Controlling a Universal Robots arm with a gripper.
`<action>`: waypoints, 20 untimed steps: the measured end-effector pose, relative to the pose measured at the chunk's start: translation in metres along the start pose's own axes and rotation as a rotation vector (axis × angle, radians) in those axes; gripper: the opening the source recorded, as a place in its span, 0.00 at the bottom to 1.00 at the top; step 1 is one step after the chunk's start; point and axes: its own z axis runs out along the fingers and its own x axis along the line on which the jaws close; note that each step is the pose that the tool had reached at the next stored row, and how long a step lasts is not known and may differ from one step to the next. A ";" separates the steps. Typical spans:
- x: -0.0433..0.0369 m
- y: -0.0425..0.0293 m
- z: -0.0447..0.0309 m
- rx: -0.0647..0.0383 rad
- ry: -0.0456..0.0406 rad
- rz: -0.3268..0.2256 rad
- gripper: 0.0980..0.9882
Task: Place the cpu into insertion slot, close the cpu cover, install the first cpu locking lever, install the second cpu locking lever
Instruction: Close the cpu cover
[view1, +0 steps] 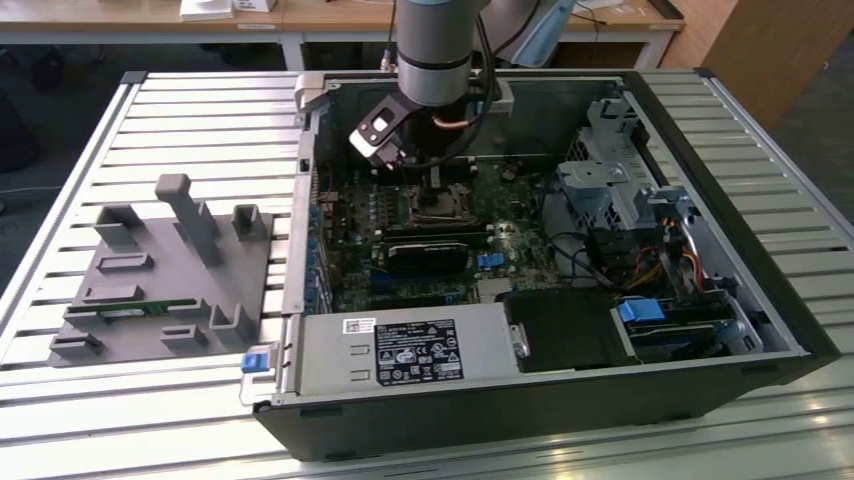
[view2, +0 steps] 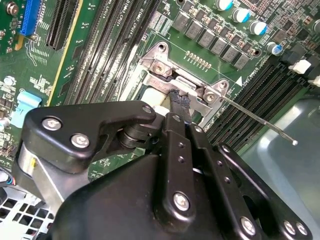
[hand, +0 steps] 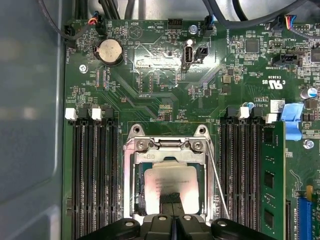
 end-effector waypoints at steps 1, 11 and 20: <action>0.0000 0.0000 0.0003 0.000 -0.0001 0.000 0.01; 0.0000 0.0047 0.0024 0.000 0.0002 0.000 0.01; 0.0002 0.0050 -0.0052 0.000 0.0028 0.000 0.01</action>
